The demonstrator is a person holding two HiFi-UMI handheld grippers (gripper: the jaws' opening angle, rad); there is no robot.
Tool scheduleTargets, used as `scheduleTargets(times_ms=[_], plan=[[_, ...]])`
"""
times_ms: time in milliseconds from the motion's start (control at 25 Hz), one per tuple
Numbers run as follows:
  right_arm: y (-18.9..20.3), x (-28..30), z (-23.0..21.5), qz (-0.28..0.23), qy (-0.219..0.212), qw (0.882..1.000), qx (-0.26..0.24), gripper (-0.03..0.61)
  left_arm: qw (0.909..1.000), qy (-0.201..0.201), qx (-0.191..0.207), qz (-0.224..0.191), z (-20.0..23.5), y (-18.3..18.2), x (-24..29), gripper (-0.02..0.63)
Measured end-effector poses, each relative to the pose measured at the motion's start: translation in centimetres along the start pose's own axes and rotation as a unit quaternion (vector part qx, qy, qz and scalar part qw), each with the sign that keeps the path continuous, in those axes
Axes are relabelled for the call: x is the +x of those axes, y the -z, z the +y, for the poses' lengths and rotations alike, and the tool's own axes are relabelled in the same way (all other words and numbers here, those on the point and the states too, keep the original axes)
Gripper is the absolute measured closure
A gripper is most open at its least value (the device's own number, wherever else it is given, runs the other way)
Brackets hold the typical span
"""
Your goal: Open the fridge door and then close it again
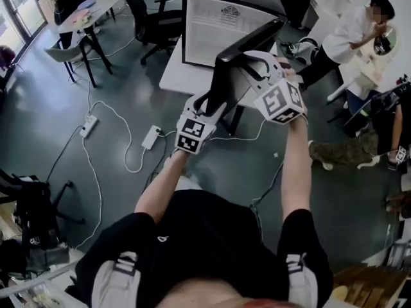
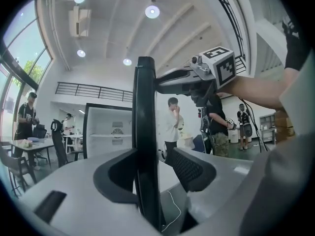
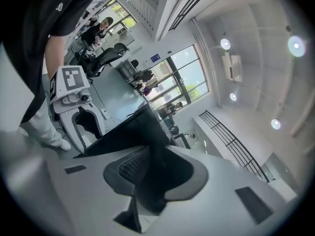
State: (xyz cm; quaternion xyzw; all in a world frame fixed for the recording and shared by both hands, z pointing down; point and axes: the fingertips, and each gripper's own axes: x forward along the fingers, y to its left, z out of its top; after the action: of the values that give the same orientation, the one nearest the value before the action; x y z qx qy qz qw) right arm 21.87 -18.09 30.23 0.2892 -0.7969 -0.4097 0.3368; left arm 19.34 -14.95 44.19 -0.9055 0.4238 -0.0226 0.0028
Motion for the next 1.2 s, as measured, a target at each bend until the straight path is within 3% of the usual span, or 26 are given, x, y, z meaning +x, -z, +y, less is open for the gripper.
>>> scheduleTargets(times_ms=[280,440,560,720,800,920,1040,1200], plan=[[2.5,-4.8,0.8,-0.008,0.063,0.993,0.102,0.506,0.9991,0.016,0.006,0.039,-6.0,0.5,0.6,0.410],[3.7,-6.1,1.0,-0.016,0.122,0.974,0.190,0.512,0.9980,0.015,0.002,0.062,-7.4,0.6,1.0,0.410],[4.5,-7.4,1.5,-0.047,0.181,0.935,0.300,0.522,0.9967,0.029,-0.016,0.074,-8.3,0.5,0.7,0.411],[5.7,-9.9,3.5,-0.094,0.254,0.854,0.444,0.554,0.9968,0.020,-0.070,0.034,-8.2,-1.6,-1.1,0.413],[6.4,-10.8,5.8,-0.101,0.265,0.827,0.486,0.572,0.9967,0.017,-0.079,0.014,-8.3,-2.1,-2.2,0.441],[7.6,-11.5,9.6,-0.079,0.258,0.814,0.514,0.578,0.9963,-0.003,-0.086,0.008,-8.3,-1.4,-3.3,0.501],[9.1,-12.1,12.2,-0.057,0.253,0.800,0.541,0.584,0.9957,-0.020,-0.090,0.002,-8.4,-0.7,-3.8,0.615],[10.6,-12.8,14.9,-0.045,0.244,0.786,0.566,0.584,0.9949,-0.042,-0.092,0.005,-8.3,0.4,-4.1,0.615]])
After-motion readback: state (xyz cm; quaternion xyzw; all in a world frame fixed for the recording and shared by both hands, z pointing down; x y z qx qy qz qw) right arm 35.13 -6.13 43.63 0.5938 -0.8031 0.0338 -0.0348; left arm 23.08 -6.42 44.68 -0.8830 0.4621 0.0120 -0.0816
